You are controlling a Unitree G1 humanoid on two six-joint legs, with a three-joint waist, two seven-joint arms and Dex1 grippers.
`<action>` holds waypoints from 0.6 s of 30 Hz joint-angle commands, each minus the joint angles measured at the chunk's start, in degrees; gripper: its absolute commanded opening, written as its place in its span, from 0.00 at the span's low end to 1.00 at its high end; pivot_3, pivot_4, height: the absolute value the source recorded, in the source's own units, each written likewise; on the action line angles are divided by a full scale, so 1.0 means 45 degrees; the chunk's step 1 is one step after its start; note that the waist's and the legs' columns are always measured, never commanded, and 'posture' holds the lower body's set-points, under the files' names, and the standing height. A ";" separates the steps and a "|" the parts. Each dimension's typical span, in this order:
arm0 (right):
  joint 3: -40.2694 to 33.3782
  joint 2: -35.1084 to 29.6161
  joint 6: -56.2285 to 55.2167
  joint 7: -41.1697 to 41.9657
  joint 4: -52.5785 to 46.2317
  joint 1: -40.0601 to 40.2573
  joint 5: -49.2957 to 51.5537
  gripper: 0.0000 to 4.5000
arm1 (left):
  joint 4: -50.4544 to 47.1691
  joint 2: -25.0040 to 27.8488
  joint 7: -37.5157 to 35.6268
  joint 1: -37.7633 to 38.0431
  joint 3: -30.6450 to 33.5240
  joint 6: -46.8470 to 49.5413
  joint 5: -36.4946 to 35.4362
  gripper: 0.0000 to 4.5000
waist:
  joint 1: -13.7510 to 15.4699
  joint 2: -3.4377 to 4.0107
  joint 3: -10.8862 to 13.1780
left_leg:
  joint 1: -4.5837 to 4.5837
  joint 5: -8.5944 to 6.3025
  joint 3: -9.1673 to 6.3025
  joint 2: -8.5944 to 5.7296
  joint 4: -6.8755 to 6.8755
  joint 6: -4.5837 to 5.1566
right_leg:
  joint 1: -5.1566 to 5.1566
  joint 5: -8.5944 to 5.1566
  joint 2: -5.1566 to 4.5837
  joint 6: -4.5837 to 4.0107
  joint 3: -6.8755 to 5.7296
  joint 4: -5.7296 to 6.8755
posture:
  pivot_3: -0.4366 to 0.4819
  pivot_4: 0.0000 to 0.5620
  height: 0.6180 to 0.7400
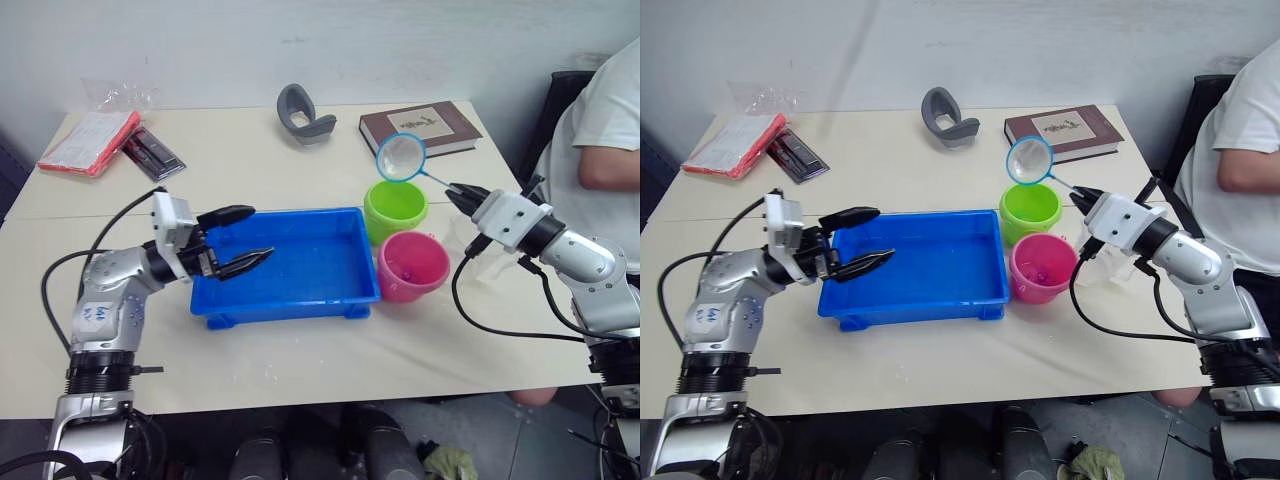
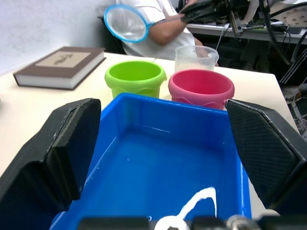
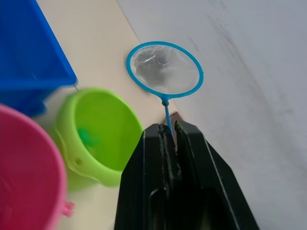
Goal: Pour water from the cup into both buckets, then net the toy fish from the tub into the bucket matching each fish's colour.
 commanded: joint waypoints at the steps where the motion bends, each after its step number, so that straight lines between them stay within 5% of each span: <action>1: -0.0734 0.0026 0.2481 0.1791 -0.1694 0.0304 0.2823 0.00 | -0.1339 0.0633 -0.0362 0.0508 0.0974 0.0358 -0.1035 0.99 | 0.0013 0.0000 0.0000 | -0.0001 -0.0002 -0.0007 -0.0001 0.0001 0.0003 | 0.0001 0.0000 -0.0006 0.0000 -0.0001 -0.0001 | 0.48 0.27 1.00; 8: -0.0079 -0.0049 0.5617 0.4652 -0.5425 0.0759 0.5818 0.00 | -0.3626 0.2899 -0.1312 0.3195 0.2928 0.1723 -0.2304 0.99 | -0.0025 0.0007 0.0004 | 0.0003 -0.0012 -0.0024 0.0007 0.0002 0.0003 | 0.0005 -0.0001 -0.0006 -0.0002 -0.0007 -0.0005 | 0.48 0.27 1.00; 18: 0.3566 0.1372 0.5207 0.4945 -0.6170 0.1474 0.2122 0.00 | -0.4689 0.3664 -0.2611 0.8678 0.5142 0.1427 -0.1568 0.99 | 0.0074 0.0005 0.0003 | 0.0007 -0.0042 -0.0033 0.0001 0.0017 0.0003 | 0.0017 -0.0011 -0.0010 -0.0019 -0.0028 -0.0064 | 0.48 0.27 1.00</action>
